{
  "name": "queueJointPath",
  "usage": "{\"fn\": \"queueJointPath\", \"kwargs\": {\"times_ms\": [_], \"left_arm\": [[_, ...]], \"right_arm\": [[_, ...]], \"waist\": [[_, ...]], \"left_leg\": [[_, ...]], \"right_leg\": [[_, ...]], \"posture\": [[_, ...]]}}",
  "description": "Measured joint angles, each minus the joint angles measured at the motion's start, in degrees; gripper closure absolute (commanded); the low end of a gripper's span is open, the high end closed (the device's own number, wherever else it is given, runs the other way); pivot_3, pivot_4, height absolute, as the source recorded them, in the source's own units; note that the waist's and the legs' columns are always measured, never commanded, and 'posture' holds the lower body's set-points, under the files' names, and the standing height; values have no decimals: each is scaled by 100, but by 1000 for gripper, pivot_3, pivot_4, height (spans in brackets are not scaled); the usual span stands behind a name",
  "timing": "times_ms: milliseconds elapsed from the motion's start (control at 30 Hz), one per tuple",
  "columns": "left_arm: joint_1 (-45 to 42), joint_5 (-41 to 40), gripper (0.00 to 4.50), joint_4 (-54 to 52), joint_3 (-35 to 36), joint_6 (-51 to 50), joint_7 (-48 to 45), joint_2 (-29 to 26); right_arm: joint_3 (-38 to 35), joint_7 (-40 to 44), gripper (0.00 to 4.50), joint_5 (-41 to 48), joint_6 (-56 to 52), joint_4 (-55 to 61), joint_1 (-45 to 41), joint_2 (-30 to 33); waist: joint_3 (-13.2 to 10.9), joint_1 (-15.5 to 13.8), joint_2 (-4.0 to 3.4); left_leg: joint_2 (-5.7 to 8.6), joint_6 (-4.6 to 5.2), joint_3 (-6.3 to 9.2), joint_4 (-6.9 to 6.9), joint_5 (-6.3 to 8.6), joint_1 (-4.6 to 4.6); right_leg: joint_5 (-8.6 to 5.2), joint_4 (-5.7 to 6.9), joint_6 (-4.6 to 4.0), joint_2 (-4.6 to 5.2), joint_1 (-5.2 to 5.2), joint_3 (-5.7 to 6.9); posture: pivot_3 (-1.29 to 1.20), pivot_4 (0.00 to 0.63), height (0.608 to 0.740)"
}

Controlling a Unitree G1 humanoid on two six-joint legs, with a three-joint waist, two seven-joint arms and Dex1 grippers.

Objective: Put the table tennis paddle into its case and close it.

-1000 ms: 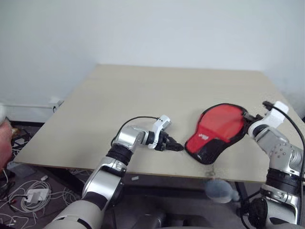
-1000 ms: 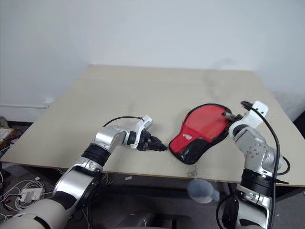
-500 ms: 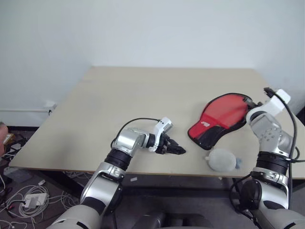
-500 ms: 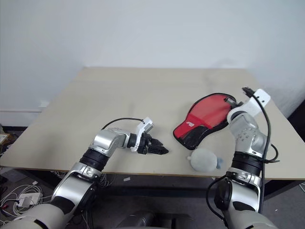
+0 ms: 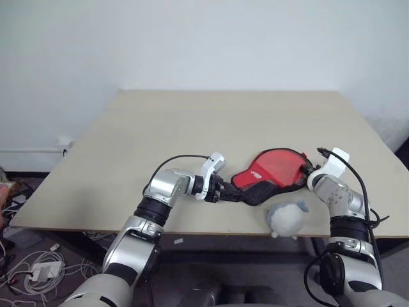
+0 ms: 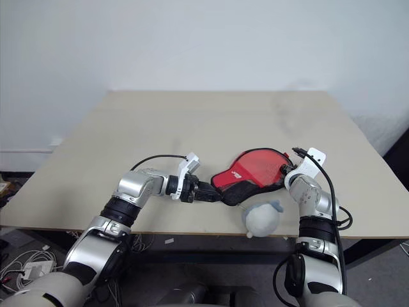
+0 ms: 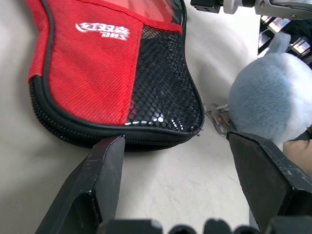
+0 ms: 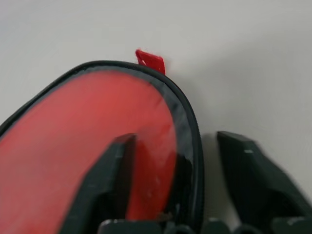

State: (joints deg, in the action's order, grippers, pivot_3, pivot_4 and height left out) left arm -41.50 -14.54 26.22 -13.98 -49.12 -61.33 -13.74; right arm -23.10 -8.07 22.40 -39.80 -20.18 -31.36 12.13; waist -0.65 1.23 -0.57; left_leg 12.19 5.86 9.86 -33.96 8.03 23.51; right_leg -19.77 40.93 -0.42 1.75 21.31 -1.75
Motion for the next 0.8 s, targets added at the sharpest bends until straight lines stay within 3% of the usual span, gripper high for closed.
{"fn": "queueJointPath", "kwargs": {"times_ms": [167, 333, 600, 800], "left_arm": [[-261, -29, 927, 336, 174, 214, -32, -44], [-445, 7, 927, 641, 412, 1009, -138, -301], [-457, 229, 927, 1272, 364, 2197, -974, -846], [-368, 619, 927, 1886, 192, 2648, -1093, -1011]], "right_arm": [[65, 299, 1323, -38, 485, 1066, 244, 34], [555, 1141, 1323, 48, 447, 2407, 930, 334], [1876, 2921, 1323, 679, -485, 4477, 2792, 1431], [2068, 3100, 1323, 676, -626, 4827, 2678, 1680]], "waist": [[-1, 4, 0], [-1, 3, 1], [-10, -14, 14], [-25, -65, 39]], "left_leg": [[-1, 0, 3, 0, 0, 1], [-2, 1, 4, 3, 2, 2], [-1, 51, 10, -8, 33, 16], [-2, 54, 11, -8, 35, 18]], "right_leg": [[0, 0, 0, 0, 2, 2], [0, -3, 0, 0, 2, 3], [-2, -12, 1, 5, 2, 14], [-2, -16, 2, 6, 2, 15]], "posture": [[0, 0, 740], [0, 0, 740], [0, 0, 740], [0, 0, 740]]}}
